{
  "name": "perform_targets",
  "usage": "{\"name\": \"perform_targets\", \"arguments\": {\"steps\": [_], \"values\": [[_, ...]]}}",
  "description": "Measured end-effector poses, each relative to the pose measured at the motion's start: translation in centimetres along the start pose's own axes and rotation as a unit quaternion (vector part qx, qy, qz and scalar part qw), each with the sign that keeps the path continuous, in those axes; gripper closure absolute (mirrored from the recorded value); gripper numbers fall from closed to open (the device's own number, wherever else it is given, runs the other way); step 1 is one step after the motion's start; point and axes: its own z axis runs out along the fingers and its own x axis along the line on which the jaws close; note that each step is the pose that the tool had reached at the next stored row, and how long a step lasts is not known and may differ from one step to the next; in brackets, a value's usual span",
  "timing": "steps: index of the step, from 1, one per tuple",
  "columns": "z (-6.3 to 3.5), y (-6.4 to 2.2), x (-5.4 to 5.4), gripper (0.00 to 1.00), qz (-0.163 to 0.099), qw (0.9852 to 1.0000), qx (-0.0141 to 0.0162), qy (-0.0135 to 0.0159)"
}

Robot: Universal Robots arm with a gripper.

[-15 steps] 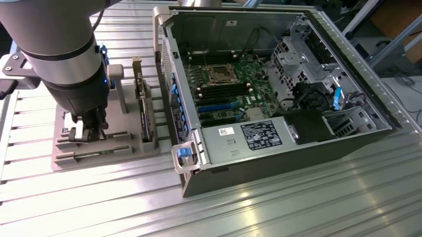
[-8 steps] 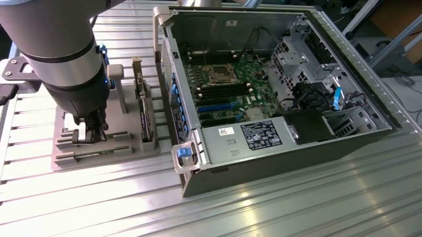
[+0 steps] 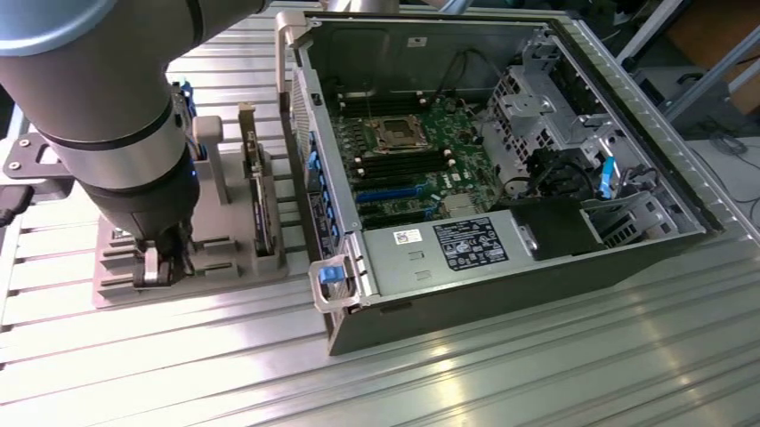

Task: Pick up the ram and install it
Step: 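Pick up the ram and move it above insertion slot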

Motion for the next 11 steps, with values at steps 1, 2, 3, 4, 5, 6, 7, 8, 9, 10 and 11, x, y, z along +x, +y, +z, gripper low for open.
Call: {"name": "perform_targets", "arguments": {"steps": [1,2,3,4,5,6,7,8,9,10,11], "values": [[0.16,-0.02,0.1,0.7,-0.001,1.0,0.0,0.0],[0.32,-0.03,0.3,0.7,-0.001,1.0,0.0,0.0],[0.46,-0.05,0.4,0.7,-0.002,1.0,0.0001,0.0],[0.62,-0.07,0.7,0.7,-0.002,1.0,0.0001,0.0],[0.75,-0.07,0.8,0.7,-0.003,1.0,0.0001,-0.0001],[0.86,-0.06,0.8,0.7,-0.004,1.0,0.0001,-0.0001],[0.93,-0.04,0.8,0.7,-0.007,1.0,0.0001,0.0],[1.12,0.12,0.8,0.7,-0.012,0.9999,0.0002,-0.0001],[1.22,0.25,0.8,0.7,-0.017,0.9999,0.0004,-0.0001],[1.31,0.34,0.8,0.7,-0.022,0.9997,0.0005,-0.0001],[1.4,0.45,0.5,0.7,-0.027,0.9996,0.0005,0.0]]}}
